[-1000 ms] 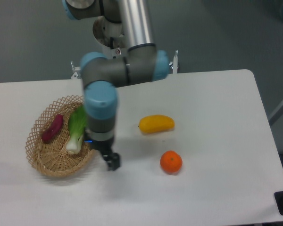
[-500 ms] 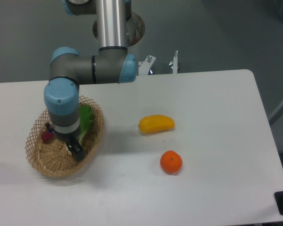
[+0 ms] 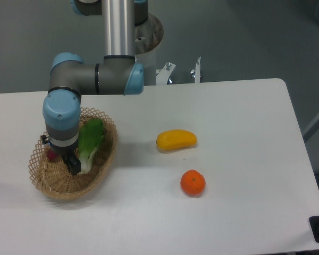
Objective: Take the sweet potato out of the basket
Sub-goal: 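Lower the gripper into the basket and close on the sweet potato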
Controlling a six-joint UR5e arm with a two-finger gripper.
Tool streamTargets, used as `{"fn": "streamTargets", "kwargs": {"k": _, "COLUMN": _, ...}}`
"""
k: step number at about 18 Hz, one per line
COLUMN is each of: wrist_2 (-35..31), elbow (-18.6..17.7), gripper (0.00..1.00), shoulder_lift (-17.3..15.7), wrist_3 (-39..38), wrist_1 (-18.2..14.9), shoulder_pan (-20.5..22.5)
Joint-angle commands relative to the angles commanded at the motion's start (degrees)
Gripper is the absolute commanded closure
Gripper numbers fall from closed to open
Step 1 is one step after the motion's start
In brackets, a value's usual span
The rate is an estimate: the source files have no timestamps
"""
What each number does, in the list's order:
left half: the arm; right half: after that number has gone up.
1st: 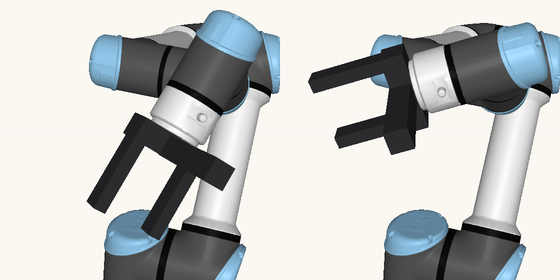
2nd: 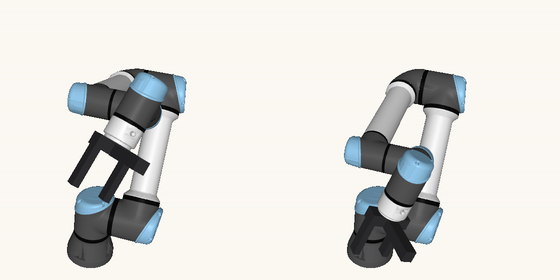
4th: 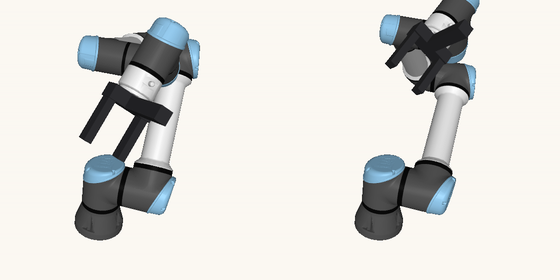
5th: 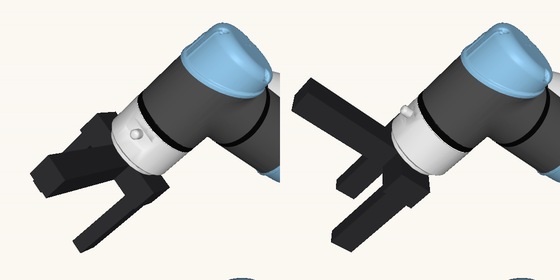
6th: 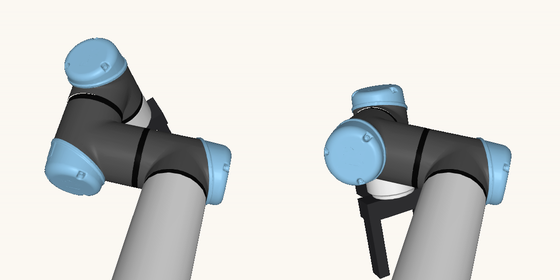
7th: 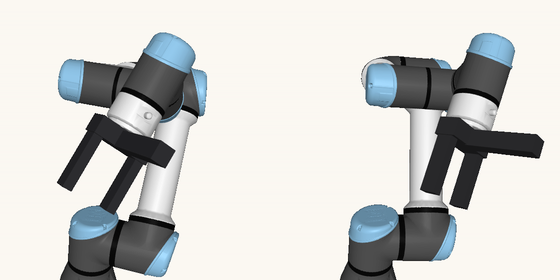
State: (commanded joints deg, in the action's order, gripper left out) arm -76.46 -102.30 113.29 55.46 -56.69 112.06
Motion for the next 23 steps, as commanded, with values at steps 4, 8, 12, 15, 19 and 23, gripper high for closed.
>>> {"fn": "streamTargets", "kwargs": {"k": 4, "wrist_2": 0.3, "elbow": 0.0, "gripper": 0.00, "shoulder_lift": 0.5, "wrist_3": 0.0, "wrist_1": 0.0, "shoulder_pan": -1.4}}
{"fn": "streamTargets", "kwargs": {"k": 8, "wrist_2": 1.1, "elbow": -0.1, "gripper": 0.00, "shoulder_lift": 1.0, "wrist_3": 0.0, "wrist_1": -0.1, "shoulder_pan": -1.8}}
{"fn": "streamTargets", "kwargs": {"k": 12, "wrist_2": 1.4, "elbow": -0.1, "gripper": 0.13, "shoulder_lift": 1.1, "wrist_3": 0.1, "wrist_1": -0.8, "shoulder_pan": -2.2}}
{"fn": "streamTargets", "kwargs": {"k": 15, "wrist_2": 1.3, "elbow": -0.2, "gripper": 0.23, "shoulder_lift": 1.2, "wrist_3": 0.3, "wrist_1": -1.5, "shoulder_pan": -2.2}}
{"fn": "streamTargets", "kwargs": {"k": 19, "wrist_2": 1.3, "elbow": -0.4, "gripper": 0.38, "shoulder_lift": 1.1, "wrist_3": 0.7, "wrist_1": -2.5, "shoulder_pan": -2.2}}
{"fn": "streamTargets", "kwargs": {"k": 23, "wrist_2": 1.3, "elbow": -0.4, "gripper": 0.55, "shoulder_lift": 1.1, "wrist_3": 0.7, "wrist_1": -2.7, "shoulder_pan": -2.2}}
